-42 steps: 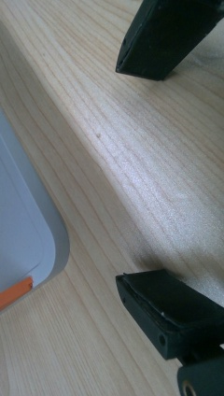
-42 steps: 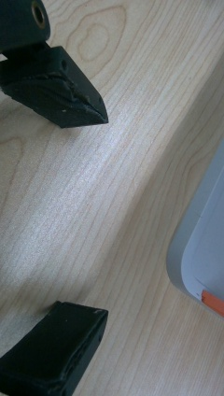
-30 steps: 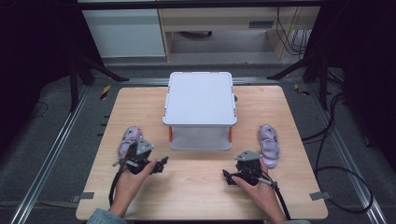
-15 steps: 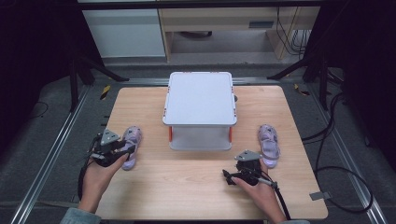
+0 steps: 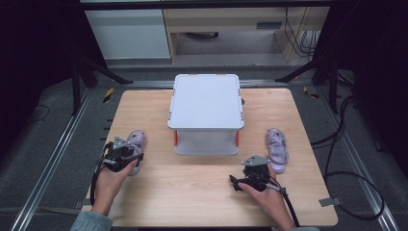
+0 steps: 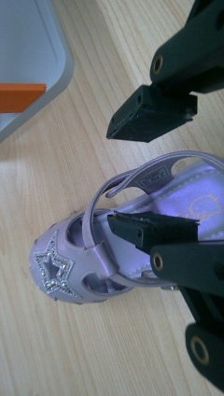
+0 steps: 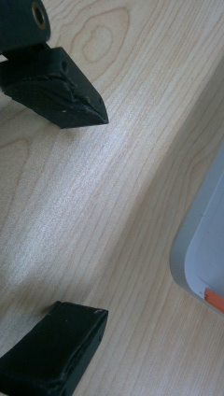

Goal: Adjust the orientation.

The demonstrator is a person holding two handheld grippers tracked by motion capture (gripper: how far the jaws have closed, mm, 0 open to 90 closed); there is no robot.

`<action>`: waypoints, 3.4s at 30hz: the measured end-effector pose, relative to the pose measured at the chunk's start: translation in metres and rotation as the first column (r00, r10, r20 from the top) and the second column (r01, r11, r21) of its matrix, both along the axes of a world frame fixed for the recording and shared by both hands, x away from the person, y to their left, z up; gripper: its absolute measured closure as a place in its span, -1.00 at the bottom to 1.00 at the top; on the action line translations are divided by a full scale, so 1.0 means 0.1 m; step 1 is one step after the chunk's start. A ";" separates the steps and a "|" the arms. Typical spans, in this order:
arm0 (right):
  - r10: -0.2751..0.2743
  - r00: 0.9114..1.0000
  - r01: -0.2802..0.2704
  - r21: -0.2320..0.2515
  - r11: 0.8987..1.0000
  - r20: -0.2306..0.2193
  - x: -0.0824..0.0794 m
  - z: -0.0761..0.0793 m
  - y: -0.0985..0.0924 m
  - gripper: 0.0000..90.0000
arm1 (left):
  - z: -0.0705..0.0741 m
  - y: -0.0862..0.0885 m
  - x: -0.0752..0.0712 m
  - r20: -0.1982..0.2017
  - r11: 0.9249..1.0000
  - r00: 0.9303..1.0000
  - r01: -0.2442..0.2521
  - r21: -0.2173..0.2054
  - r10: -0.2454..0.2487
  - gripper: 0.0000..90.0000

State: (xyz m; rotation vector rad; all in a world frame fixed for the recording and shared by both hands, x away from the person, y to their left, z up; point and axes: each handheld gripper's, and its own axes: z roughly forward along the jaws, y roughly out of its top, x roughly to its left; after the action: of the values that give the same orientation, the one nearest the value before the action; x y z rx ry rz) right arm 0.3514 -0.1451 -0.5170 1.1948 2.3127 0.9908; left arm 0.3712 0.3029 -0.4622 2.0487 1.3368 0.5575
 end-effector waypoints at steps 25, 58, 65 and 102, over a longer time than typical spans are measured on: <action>0.000 1.000 0.000 0.001 1.000 0.001 0.00 0.00 0.00 -0.84 | 0.00 0.07 0.00 0.017 1.000 1.000 -0.006 -0.005 0.006 0.87; 0.000 1.000 0.000 0.001 1.000 0.000 0.00 0.00 0.00 -0.84 | -0.02 -1.46 -0.96 0.008 0.900 0.900 0.435 -0.031 -0.435 0.80; 0.001 1.000 -0.001 0.000 1.000 0.002 0.00 0.00 0.00 -0.84 | 0.00 -1.47 -1.00 0.026 0.900 0.901 0.434 -0.036 -0.433 0.32; 0.054 0.989 -0.067 0.089 0.994 0.137 -0.13 0.75 -0.18 0.25 | 0.35 -1.29 -0.56 0.093 0.950 0.947 0.312 -0.035 -0.307 0.77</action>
State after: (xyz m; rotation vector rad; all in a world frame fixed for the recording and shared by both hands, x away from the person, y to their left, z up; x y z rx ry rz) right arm 0.3382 -0.1630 -0.4415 1.0631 2.2311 1.1750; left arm 0.3157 0.1744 -0.4267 2.1142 0.9432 0.4610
